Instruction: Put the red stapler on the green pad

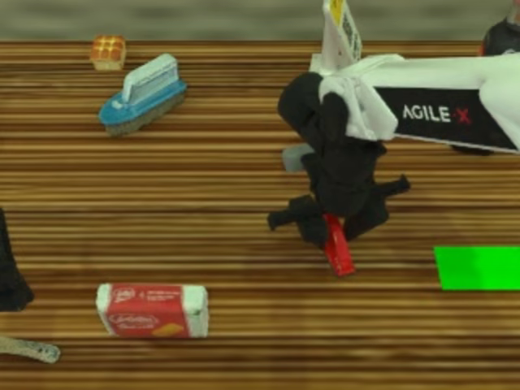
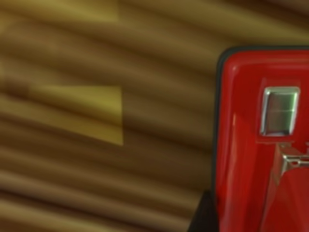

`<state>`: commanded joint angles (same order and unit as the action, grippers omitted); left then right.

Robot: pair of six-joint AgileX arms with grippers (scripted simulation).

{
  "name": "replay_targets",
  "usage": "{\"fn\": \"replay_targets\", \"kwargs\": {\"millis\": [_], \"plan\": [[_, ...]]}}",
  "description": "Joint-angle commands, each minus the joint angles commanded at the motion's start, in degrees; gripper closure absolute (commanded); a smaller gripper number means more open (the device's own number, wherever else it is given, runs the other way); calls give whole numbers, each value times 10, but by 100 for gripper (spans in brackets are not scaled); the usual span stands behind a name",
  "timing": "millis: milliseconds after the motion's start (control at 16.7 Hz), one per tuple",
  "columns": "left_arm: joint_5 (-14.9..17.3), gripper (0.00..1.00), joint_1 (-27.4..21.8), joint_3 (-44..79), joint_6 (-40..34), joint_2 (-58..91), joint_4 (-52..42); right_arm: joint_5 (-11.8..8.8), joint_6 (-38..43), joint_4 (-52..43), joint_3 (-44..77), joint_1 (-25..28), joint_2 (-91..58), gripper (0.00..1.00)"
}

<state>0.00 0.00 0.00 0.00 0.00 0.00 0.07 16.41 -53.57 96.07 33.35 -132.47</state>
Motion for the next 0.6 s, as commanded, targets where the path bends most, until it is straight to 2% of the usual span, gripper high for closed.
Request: {"fn": "replay_targets", "kwargs": {"millis": [600], "plan": [[0,0,0,0,0,0,0,0,1,-23,22,0,6,100]]}}
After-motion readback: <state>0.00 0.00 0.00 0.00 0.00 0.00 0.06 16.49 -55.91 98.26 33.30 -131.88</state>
